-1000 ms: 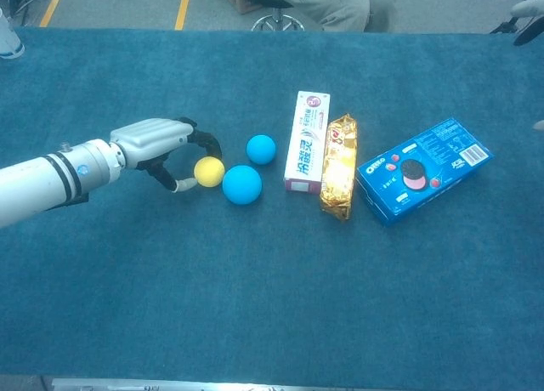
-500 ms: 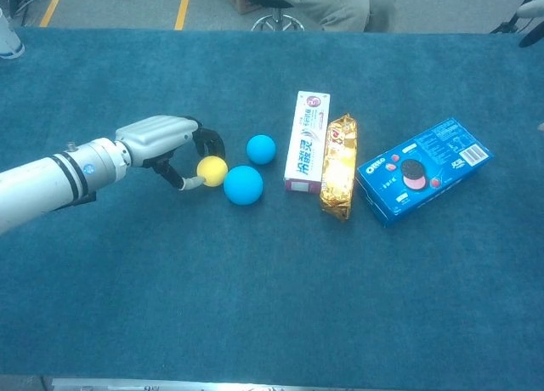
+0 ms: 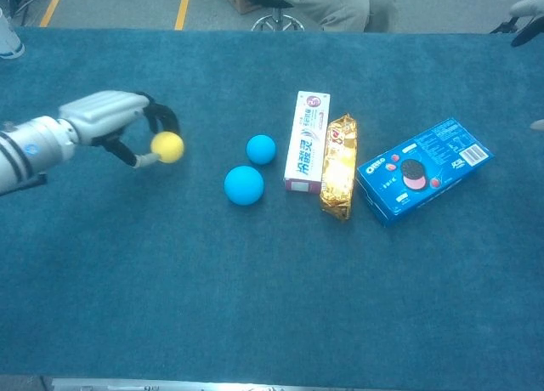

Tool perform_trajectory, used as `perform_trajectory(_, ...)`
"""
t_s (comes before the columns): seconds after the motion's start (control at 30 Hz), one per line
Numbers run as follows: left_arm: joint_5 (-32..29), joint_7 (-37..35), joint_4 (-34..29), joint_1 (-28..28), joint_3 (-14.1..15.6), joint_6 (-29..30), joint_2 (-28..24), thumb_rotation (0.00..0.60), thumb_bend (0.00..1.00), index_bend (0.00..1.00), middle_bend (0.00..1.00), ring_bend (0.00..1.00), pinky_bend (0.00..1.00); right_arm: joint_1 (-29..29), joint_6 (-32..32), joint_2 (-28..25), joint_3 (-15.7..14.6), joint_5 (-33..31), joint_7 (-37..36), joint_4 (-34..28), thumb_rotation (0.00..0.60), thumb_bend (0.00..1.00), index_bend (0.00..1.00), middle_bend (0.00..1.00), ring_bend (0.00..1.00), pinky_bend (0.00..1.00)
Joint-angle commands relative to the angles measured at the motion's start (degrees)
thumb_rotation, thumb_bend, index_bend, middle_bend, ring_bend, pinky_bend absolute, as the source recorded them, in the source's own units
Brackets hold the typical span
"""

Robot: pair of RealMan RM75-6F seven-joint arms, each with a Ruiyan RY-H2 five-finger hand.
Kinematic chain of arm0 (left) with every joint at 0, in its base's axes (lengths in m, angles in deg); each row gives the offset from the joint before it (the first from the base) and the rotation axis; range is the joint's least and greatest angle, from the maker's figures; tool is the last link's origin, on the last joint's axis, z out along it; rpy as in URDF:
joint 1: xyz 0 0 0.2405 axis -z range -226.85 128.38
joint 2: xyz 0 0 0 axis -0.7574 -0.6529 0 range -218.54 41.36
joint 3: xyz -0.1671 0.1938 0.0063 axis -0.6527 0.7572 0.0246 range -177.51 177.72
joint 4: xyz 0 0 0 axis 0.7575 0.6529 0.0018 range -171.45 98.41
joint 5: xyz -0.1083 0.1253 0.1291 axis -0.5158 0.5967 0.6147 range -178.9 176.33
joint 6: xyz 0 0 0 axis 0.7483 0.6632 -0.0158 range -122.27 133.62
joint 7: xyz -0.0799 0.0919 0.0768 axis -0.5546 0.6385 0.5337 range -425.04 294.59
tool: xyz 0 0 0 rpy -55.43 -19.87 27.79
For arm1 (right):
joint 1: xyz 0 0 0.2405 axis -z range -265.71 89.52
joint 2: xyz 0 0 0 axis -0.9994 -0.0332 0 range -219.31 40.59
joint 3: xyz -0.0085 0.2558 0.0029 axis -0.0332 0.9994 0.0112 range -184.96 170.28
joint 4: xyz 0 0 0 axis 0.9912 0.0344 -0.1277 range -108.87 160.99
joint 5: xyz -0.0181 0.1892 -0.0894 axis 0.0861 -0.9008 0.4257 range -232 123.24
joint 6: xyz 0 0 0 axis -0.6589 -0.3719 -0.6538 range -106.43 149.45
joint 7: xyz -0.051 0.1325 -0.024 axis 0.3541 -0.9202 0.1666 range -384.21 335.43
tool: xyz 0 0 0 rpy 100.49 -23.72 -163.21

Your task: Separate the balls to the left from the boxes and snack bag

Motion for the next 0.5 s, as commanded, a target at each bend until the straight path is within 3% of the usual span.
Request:
perform_trajectory(0.03,-0.03,-0.58,0.66,-1.05,0.75,0.6,-1.38,0.6,0.37,0.42,0.42,0.34,0.09,-0.11,0.2,0.12,0.06,-0.02,0.06,-0.11,0.6,0.0,0.02,0.23,0.14,0.27)
perform_trajectory(0.5,-1.18,1.27,4.4,-2.53,2.93,-1.88,-3.9,0.6,0.37,0.4,0.37,0.3,0.09,0.31,0.22,-0.45,0.01,-0.06,-0.27,-0.75,0.6,0.0,0.02,0.23,0.14,0.27)
